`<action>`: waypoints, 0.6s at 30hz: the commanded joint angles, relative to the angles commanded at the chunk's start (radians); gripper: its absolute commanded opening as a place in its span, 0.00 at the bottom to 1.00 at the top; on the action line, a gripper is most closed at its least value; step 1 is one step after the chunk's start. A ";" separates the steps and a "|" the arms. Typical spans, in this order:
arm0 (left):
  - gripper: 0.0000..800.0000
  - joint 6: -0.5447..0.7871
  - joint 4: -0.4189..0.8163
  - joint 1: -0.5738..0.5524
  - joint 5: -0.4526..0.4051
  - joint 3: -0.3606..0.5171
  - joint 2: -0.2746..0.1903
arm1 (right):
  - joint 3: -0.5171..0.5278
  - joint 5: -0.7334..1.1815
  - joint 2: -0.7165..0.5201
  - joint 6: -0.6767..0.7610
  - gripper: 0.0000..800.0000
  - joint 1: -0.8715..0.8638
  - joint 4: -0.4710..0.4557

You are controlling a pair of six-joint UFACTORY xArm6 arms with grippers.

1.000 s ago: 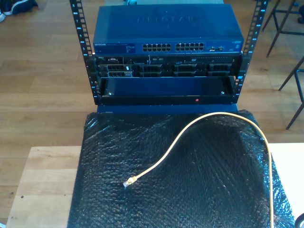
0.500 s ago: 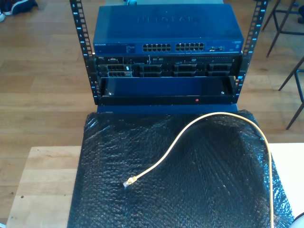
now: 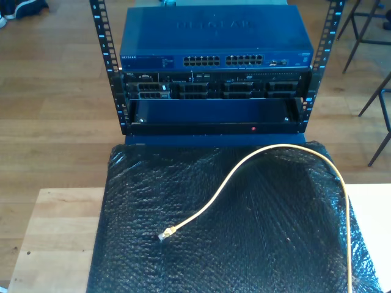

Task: Grab the cable and plug it in

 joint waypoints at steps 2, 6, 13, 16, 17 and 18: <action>1.00 -0.005 0.000 -0.015 0.035 -0.029 -0.009 | -0.026 0.000 0.006 0.034 1.00 0.029 0.000; 1.00 -0.040 -0.002 -0.089 0.110 -0.084 -0.012 | -0.098 0.020 0.051 0.083 1.00 0.035 0.002; 1.00 -0.183 -0.006 -0.235 0.201 -0.175 -0.014 | -0.253 0.064 0.130 0.249 1.00 0.173 0.003; 1.00 -0.256 -0.037 -0.310 0.201 -0.196 -0.011 | -0.315 0.098 0.183 0.341 1.00 0.259 0.002; 1.00 -0.282 -0.051 -0.338 0.201 -0.206 -0.008 | -0.334 0.112 0.198 0.371 1.00 0.285 0.002; 1.00 -0.307 -0.063 -0.365 0.201 -0.215 -0.006 | -0.353 0.126 0.212 0.400 1.00 0.311 0.002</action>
